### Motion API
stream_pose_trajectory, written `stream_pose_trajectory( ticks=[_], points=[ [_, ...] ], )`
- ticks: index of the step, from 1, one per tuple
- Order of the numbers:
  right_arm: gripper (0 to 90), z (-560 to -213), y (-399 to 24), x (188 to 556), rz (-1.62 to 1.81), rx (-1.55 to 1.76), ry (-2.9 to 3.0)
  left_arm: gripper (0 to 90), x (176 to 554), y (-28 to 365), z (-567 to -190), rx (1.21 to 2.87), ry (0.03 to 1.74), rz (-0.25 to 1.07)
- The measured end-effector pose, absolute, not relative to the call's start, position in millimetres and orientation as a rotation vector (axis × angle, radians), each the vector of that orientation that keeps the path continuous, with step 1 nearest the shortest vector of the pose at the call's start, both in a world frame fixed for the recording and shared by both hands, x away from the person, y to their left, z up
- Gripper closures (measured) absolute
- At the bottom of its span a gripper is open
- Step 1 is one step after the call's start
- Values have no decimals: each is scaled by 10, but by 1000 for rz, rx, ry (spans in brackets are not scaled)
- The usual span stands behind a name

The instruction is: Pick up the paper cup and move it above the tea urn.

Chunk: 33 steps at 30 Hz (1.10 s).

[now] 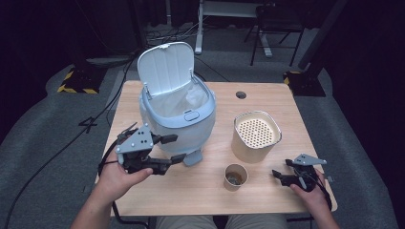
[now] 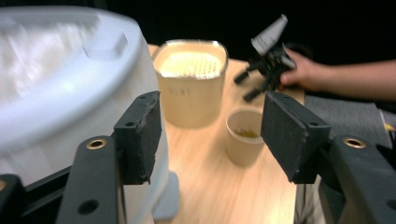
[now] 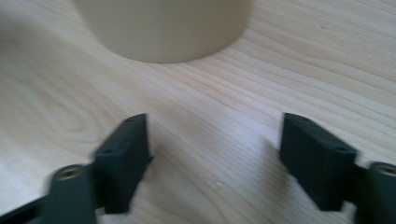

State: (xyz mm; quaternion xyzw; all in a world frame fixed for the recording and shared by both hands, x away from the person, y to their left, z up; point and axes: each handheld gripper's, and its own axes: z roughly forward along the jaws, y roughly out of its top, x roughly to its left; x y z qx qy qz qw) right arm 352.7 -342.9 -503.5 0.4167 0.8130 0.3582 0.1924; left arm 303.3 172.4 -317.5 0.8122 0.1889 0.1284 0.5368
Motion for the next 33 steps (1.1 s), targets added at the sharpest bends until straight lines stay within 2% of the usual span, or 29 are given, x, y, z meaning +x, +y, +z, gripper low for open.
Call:
stream_pose_trajectory(
  ticks=[5, 13, 15, 18, 19, 23, 29, 30, 32, 33],
  points=[
    [77, -5043, -3420, 3567, 955, 1233, 2254, 366, 3020, 1824, -3579, 1973, 494, 260],
    [60, -5022, -3384, 3572, 903, 1283, 2241, 354, 3099, 1911, -4067, 1993, 617, 220],
    [73, -5011, -3380, 3585, 889, 1312, 2248, 342, 3131, 1928, -4211, 1974, 666, 202],
    [168, -4964, -3352, 3576, 872, 1299, 2288, 319, 3165, 1939, -4357, 2005, 735, 198],
    [173, -4951, -3338, 3569, 858, 1307, 2293, 291, 3182, 1954, -4428, 2005, 767, 188],
    [159, -4945, -3328, 3546, 840, 1329, 2285, 273, 3210, 1976, -4551, 2032, 809, 183],
    [162, -4898, -3302, 3541, 769, 1367, 2325, 263, 3260, 1984, -4723, 2140, 867, 256],
    [176, -4890, -3299, 3536, 760, 1373, 2330, 260, 3265, 1976, -4754, 2155, 877, 270],
    [296, -4838, -3286, 3508, 713, 1399, 2345, 255, 3279, 1975, -4785, 2191, 875, 297],
    [320, -4826, -3276, 3496, 713, 1388, 2341, 255, 3284, 1969, -4803, 2203, 880, 310]
  ],
)
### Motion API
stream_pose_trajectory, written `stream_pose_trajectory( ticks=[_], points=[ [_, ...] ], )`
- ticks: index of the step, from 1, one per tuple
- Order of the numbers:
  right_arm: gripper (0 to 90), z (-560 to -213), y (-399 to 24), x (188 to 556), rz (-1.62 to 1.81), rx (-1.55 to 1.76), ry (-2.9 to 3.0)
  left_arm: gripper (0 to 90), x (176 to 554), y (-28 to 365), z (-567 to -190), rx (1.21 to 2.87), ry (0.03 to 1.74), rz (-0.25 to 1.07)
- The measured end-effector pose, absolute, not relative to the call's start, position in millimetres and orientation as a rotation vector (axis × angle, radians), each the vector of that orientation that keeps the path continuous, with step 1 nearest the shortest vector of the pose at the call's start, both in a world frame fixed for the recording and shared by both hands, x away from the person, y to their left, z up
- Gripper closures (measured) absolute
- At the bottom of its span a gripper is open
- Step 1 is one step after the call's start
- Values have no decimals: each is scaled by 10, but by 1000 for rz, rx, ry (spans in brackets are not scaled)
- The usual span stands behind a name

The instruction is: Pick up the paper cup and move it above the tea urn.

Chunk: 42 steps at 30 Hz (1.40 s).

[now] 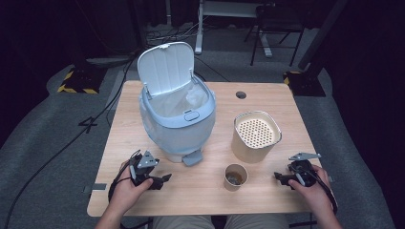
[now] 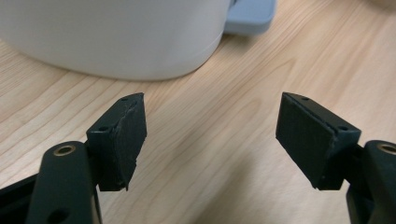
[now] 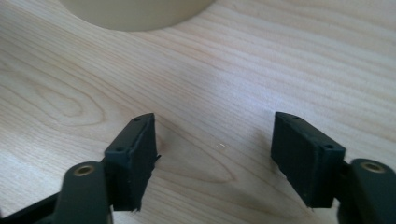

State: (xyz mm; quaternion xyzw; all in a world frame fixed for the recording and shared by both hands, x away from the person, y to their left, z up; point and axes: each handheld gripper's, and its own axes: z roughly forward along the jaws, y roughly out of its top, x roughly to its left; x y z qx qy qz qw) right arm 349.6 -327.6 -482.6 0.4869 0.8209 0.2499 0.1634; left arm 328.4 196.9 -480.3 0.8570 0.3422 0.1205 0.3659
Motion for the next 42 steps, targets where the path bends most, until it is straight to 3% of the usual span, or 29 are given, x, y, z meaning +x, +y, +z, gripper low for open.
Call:
stream_pose_trajectory(
  ticks=[7, 13, 27, 42],
  points=[
    [318, -4760, -3148, 3351, 829, 1252, 2377, 222, 3364, 1956, -4943, 2322, 893, 362],
    [300, -4646, -3030, 3214, 936, 1172, 2429, 162, 3409, 2021, -5036, 2232, 902, 328],
    [212, -4457, -2494, 2971, 1063, 976, 2524, 161, 3409, 2019, -5038, 2229, 903, 332],
    [189, -4627, -2035, 2978, 1097, 902, 2511, 168, 3376, 2019, -5037, 2226, 915, 348]
  ],
)
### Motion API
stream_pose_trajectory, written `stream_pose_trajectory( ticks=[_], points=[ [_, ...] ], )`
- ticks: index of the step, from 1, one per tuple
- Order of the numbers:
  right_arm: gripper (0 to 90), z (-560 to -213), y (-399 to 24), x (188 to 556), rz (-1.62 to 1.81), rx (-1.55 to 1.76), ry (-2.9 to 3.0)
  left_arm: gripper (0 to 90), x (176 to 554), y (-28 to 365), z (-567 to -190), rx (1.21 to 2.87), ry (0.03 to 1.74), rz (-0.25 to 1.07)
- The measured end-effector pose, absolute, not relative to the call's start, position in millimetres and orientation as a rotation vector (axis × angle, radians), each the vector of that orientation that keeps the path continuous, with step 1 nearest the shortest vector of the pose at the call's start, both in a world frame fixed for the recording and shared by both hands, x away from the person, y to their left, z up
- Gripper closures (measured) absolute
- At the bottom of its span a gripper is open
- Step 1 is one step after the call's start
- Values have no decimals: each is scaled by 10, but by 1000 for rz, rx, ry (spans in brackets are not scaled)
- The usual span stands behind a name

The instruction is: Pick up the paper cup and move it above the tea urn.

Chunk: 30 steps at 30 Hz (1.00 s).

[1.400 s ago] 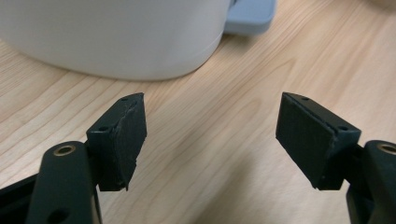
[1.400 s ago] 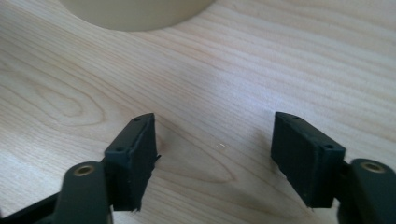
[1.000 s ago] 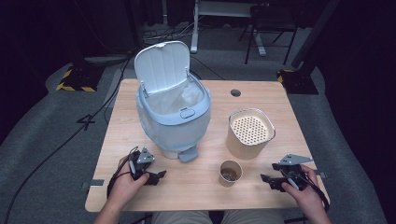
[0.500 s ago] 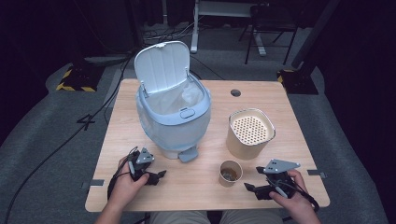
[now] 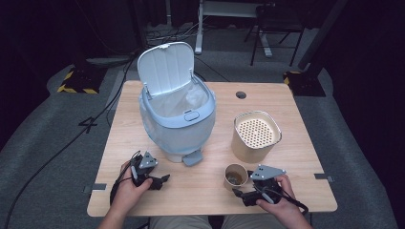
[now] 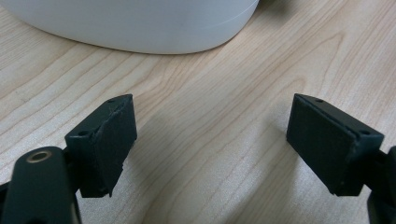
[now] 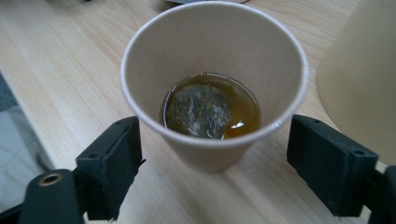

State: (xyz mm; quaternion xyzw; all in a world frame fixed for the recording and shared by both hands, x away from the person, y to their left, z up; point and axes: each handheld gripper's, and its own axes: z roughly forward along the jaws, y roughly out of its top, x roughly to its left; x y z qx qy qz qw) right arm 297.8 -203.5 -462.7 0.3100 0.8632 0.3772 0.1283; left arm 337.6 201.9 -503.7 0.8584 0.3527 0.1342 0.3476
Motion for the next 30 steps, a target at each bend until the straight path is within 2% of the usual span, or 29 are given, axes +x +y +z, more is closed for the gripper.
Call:
stream_pose_trajectory(
  ticks=[7, 18, 24, 30],
  points=[
    [227, -4836, -1873, 3017, 1177, 891, 2421, 167, 3375, 2018, -5037, 2226, 914, 346],
    [274, -4937, -1888, 3044, 1303, 888, 2341, 167, 3372, 2020, -5037, 2226, 914, 346],
    [289, -4912, -1912, 3034, 1325, 854, 2333, 167, 3372, 2020, -5037, 2226, 915, 345],
    [295, -4745, -2017, 3035, 1382, 801, 2301, 165, 3373, 2019, -5038, 2224, 916, 338]
  ],
)
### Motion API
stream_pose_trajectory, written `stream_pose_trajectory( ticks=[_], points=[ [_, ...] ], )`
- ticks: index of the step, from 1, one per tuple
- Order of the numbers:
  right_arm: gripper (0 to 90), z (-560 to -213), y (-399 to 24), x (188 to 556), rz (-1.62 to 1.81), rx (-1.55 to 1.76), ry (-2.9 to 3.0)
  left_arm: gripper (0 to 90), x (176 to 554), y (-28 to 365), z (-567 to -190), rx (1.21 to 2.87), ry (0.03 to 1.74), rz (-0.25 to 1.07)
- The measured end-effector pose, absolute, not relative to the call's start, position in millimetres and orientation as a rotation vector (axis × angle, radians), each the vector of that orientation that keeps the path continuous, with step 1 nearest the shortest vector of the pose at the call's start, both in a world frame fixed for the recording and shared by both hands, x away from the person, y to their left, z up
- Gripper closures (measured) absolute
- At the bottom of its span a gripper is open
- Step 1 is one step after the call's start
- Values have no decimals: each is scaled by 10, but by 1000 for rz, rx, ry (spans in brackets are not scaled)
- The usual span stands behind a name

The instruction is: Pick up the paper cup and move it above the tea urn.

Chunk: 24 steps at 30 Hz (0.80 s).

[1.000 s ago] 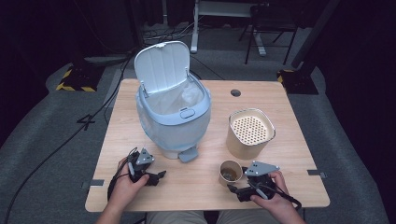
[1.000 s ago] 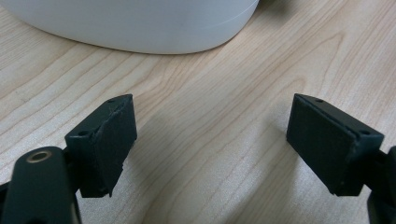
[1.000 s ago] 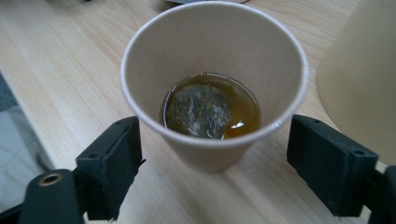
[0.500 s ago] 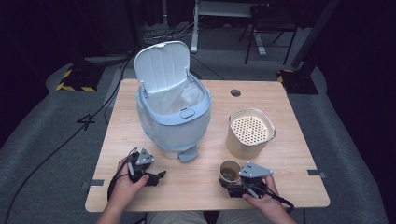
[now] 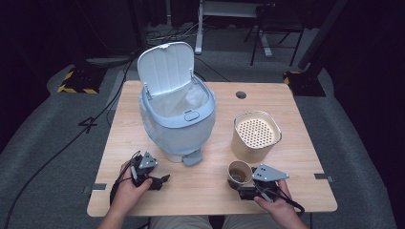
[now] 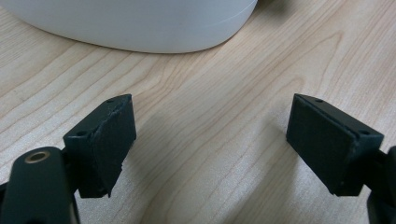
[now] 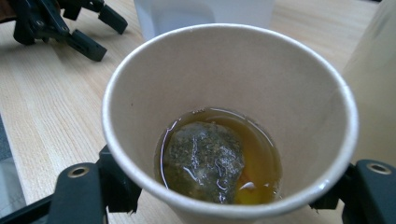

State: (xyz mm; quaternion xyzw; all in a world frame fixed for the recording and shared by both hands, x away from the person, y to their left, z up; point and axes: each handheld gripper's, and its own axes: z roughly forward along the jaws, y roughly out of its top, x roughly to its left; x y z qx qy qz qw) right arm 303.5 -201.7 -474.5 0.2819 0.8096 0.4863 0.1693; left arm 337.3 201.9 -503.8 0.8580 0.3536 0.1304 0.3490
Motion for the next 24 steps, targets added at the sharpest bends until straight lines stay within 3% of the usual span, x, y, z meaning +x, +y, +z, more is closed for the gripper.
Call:
stream_pose_trajectory(
  ticks=[24],
  points=[
    [303, -3881, -2512, 3259, 1396, 819, 2302, 161, 3381, 2020, -5039, 2226, 910, 333]
  ],
)
